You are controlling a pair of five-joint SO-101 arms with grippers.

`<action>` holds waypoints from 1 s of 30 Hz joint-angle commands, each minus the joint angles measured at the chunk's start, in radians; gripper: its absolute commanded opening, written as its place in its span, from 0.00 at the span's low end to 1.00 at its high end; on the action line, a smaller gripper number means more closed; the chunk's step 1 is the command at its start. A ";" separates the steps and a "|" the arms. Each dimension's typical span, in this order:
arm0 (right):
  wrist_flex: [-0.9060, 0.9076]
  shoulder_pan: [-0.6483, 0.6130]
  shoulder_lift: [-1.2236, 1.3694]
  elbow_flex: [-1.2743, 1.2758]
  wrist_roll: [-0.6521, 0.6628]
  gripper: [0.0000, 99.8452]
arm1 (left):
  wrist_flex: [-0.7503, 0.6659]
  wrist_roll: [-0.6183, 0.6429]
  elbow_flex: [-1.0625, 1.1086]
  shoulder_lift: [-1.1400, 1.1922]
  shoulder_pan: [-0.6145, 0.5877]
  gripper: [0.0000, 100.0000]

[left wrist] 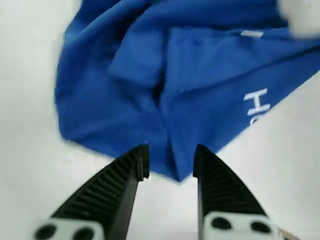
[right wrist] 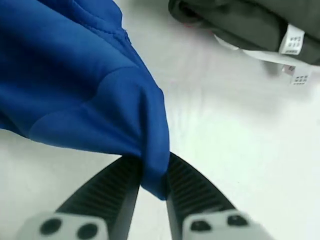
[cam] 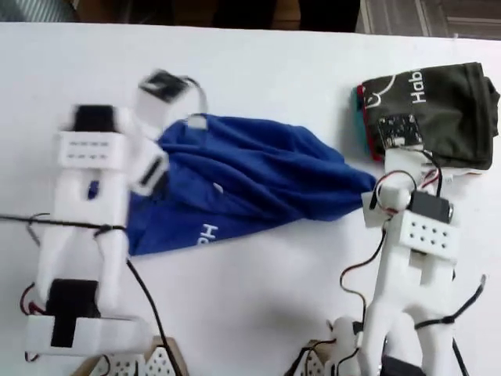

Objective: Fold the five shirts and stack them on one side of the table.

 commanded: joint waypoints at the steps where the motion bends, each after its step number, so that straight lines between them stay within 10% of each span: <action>1: -0.027 0.007 -0.073 0.020 0.005 0.02 | -0.255 0.063 0.097 -0.043 0.029 0.17; 9: -0.024 0.007 -0.117 0.063 0.006 0.02 | -0.367 0.425 0.084 0.129 0.095 0.17; 30: -0.024 0.008 -0.117 0.069 0.002 0.02 | -0.258 0.390 -0.263 0.562 0.084 0.17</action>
